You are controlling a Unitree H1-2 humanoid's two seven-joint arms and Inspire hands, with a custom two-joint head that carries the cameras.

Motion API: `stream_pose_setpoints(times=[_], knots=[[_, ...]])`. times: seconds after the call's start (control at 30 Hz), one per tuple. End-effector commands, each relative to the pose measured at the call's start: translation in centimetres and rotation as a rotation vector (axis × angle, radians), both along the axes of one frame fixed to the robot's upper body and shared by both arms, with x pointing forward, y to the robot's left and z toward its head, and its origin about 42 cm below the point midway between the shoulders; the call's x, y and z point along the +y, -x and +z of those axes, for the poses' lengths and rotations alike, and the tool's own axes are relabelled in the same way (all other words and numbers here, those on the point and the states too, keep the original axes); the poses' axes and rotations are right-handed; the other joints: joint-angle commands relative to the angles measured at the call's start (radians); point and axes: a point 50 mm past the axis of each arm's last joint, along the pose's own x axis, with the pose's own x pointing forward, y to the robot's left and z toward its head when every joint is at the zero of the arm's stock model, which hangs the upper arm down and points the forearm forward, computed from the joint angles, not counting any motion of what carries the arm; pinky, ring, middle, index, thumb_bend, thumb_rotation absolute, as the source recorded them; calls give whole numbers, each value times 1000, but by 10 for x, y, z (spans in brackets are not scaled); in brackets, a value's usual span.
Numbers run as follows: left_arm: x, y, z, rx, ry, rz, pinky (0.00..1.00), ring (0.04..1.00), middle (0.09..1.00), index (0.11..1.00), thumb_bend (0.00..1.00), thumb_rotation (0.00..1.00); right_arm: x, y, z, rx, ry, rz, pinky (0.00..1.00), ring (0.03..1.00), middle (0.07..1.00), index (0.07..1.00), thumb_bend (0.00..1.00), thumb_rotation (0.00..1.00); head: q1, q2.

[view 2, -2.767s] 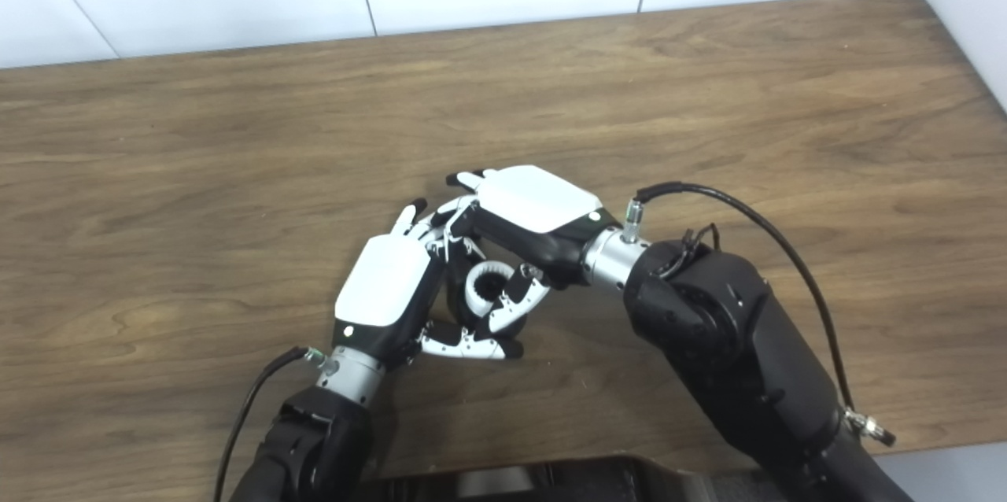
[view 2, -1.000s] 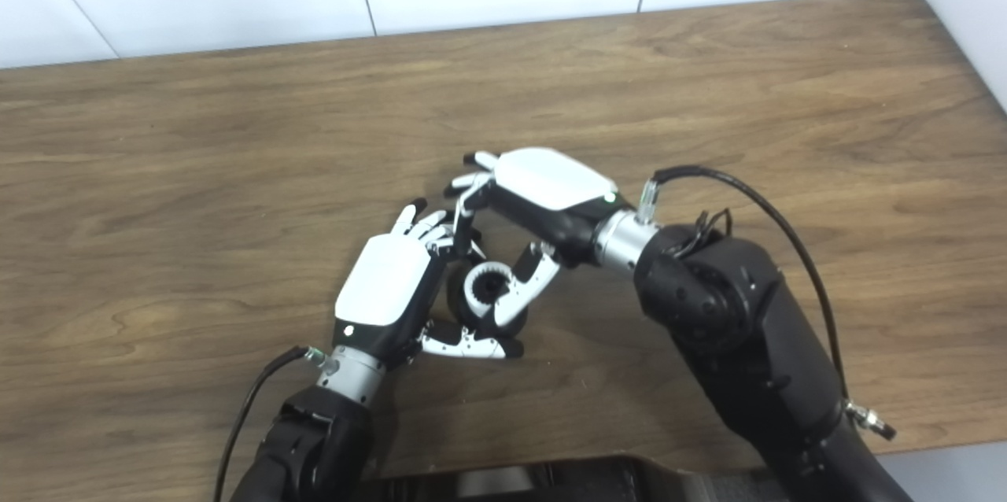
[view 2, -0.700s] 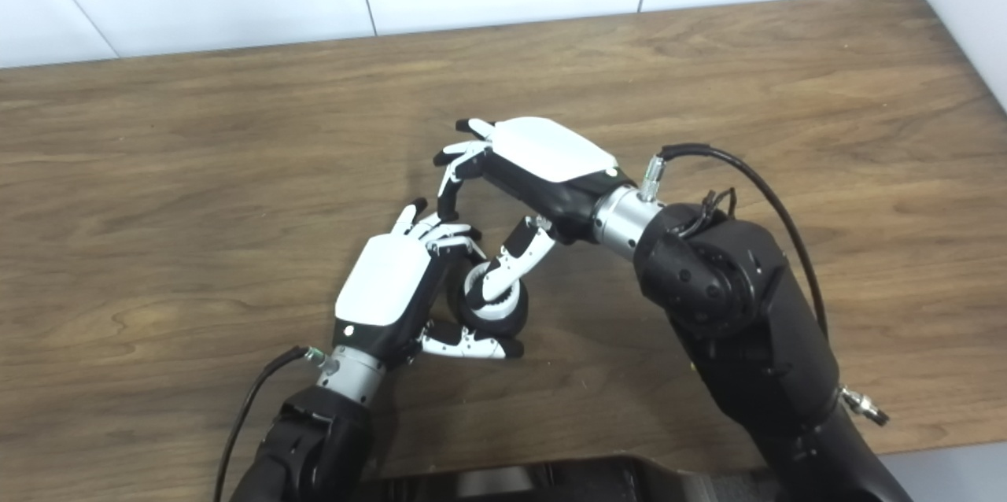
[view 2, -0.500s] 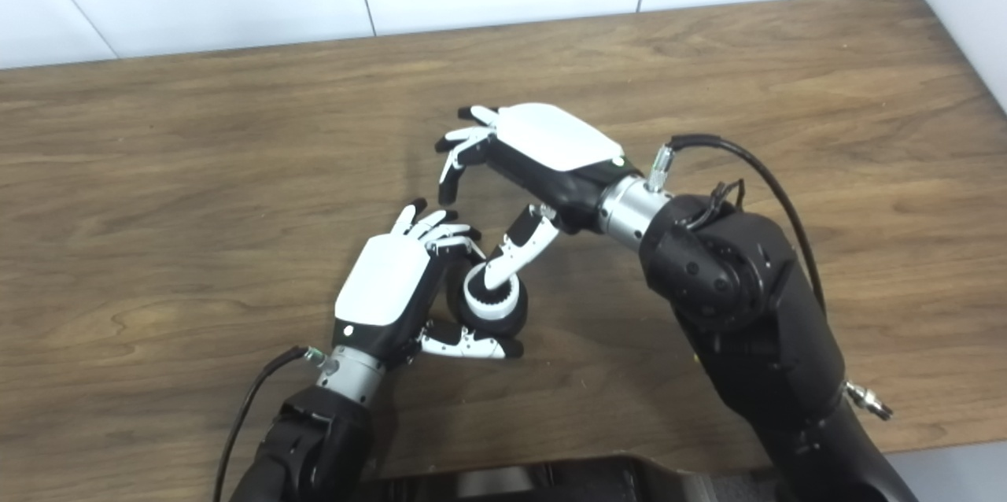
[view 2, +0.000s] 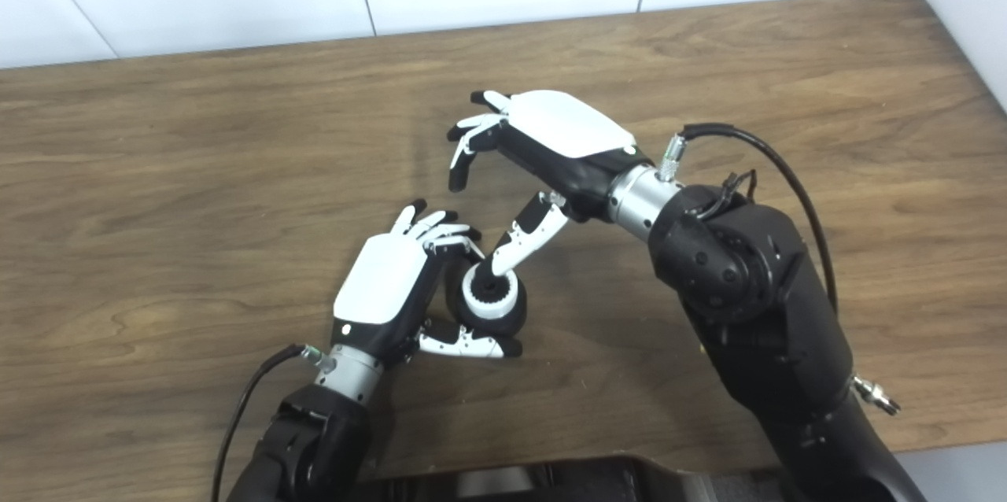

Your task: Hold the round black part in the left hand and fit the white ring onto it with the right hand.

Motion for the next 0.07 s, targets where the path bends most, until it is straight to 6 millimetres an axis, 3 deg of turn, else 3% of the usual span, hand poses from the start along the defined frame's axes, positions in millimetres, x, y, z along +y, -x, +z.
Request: stream_pose_setpoints(times=[0.0, 0.03], knots=[[4, -4, 2, 35, -1, 27, 1000, 901, 814, 658, 833, 210, 1, -3, 15, -72, -14, -1, 1000, 999, 861, 613, 1000, 283, 0, 1], [5, -5, 3, 45, 2, 31, 1000, 902, 820, 684, 877, 231, 1, -3, 16, -71, -14, -3, 1000, 999, 861, 613, 1000, 281, 0, 0]])
